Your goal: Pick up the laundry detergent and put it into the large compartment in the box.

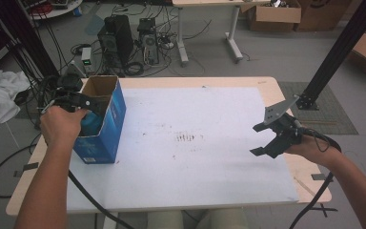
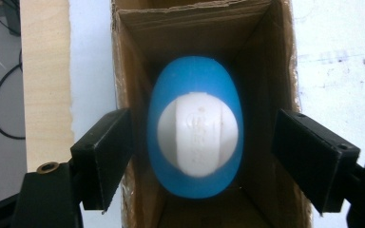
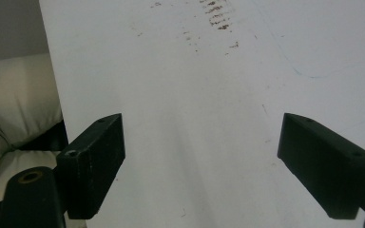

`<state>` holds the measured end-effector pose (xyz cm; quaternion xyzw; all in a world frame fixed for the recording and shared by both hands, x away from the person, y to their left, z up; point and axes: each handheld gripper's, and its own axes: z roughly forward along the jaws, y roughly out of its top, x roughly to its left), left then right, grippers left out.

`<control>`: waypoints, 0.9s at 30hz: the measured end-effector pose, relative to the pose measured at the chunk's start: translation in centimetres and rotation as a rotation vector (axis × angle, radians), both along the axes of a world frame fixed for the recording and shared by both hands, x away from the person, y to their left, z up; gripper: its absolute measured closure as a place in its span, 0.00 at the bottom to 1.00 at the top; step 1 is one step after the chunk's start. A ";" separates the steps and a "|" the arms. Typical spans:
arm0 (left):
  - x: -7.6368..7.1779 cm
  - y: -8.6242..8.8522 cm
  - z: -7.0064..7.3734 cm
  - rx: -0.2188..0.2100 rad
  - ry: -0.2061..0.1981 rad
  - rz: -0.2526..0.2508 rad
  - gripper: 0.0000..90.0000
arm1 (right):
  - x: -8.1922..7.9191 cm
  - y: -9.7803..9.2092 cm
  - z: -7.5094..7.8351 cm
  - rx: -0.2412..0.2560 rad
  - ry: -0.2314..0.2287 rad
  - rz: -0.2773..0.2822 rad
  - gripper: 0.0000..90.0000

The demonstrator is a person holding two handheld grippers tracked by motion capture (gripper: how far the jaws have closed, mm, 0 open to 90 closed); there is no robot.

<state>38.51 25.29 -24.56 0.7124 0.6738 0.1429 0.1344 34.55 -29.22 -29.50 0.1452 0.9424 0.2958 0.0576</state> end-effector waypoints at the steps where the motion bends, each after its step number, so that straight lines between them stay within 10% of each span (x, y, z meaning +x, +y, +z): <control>1: -0.1 -0.1 0.3 -0.001 0.001 -0.005 0.23 | -0.1 0.0 0.0 -0.001 -0.001 0.001 0.18; 27: -0.4 -4.9 5.7 0.022 0.025 -0.203 0.20 | -0.1 0.4 0.1 -0.005 0.001 0.004 0.18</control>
